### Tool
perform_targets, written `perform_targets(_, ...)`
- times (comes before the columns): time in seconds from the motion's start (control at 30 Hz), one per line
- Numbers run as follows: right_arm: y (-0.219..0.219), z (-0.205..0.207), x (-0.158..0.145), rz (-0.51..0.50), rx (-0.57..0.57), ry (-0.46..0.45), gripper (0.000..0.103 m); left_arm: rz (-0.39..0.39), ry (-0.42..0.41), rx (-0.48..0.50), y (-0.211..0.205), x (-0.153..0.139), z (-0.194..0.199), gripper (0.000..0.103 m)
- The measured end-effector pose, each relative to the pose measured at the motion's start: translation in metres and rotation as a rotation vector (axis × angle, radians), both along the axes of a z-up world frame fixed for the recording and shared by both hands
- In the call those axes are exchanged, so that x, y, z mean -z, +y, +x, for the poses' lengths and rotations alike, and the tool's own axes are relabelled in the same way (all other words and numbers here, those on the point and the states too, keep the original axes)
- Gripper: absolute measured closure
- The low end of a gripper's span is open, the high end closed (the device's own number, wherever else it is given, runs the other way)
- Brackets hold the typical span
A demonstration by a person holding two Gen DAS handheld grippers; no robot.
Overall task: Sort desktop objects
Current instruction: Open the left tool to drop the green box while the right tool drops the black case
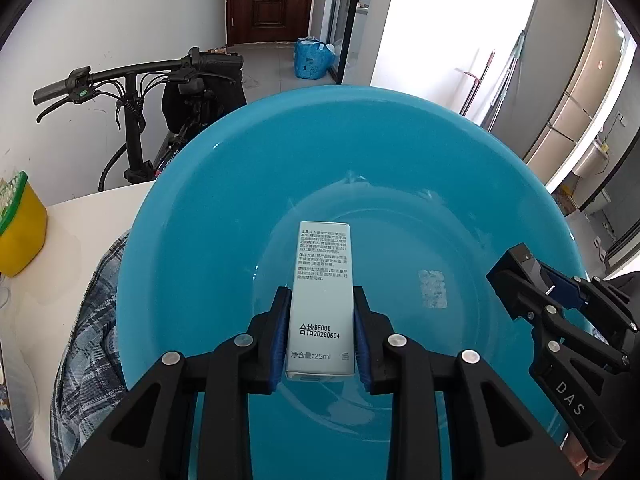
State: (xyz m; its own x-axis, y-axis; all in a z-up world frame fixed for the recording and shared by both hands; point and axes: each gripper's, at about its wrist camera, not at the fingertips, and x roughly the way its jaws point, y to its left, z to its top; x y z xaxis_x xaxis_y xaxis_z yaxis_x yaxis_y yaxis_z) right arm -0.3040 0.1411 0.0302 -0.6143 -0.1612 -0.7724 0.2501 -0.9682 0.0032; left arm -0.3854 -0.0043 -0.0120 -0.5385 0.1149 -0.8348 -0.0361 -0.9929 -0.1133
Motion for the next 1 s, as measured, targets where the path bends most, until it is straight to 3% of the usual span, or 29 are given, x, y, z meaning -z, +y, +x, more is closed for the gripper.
perform_targets(0.27, 0.002, 0.0, 0.0, 0.0, -0.002, -0.004, 0.074, -0.033, 0.005, -0.009, 0.004, -0.001, 0.002, 0.072)
perform_targets(0.63, 0.004, -0.001, 0.0, -0.009, -0.008, -0.013, 0.074, -0.019, -0.006, -0.007, 0.004, -0.003, 0.002, 0.071)
perform_targets(0.7, 0.003, -0.001, 0.0, -0.008, -0.009, -0.015, 0.074, -0.02, -0.008, -0.013, 0.004, -0.003, 0.002, 0.066)
perform_targets(0.77, 0.002, -0.002, 0.0, -0.008, -0.011, -0.017, 0.074, -0.013, 0.009, -0.008, 0.004, -0.006, 0.003, 0.043)
perform_targets(0.83, 0.002, -0.001, 0.0, -0.005, -0.011, -0.017, 0.074, -0.024, 0.046, -0.013, 0.004, -0.011, 0.007, 0.034)
perform_targets(1.0, 0.001, -0.002, 0.001, -0.005, -0.011, -0.024, 0.074, -0.032, 0.058, -0.013, 0.004, -0.015, 0.009, 0.034)
